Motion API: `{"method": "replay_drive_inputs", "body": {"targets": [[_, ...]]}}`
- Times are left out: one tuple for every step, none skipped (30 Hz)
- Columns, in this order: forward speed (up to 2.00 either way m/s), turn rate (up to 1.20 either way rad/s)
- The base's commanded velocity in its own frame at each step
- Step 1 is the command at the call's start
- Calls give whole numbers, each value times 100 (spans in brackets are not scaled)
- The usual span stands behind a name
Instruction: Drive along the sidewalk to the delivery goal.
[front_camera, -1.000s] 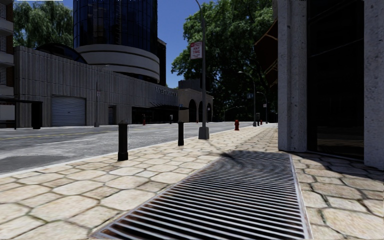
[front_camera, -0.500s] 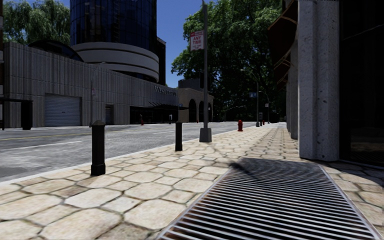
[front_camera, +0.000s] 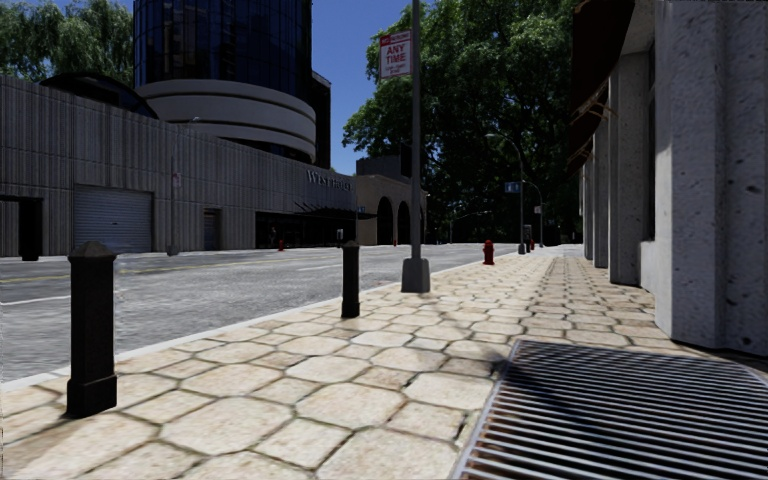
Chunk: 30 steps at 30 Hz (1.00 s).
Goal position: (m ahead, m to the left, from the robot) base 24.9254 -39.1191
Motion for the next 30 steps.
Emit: {"method": "replay_drive_inputs", "body": {"targets": [[200,-40],[200,-57],[200,-75],[200,-91],[200,-91],[200,-104],[200,-110],[200,-112],[200,-112],[200,-112],[200,-112],[200,-110],[200,-28],[200,0],[200,0],[200,0],[200,0],[200,0],[200,0],[200,0],[200,0],[200,0],[200,0],[200,0],[200,0],[200,0],[200,0],[200,0],[200,0],[200,49]]}}
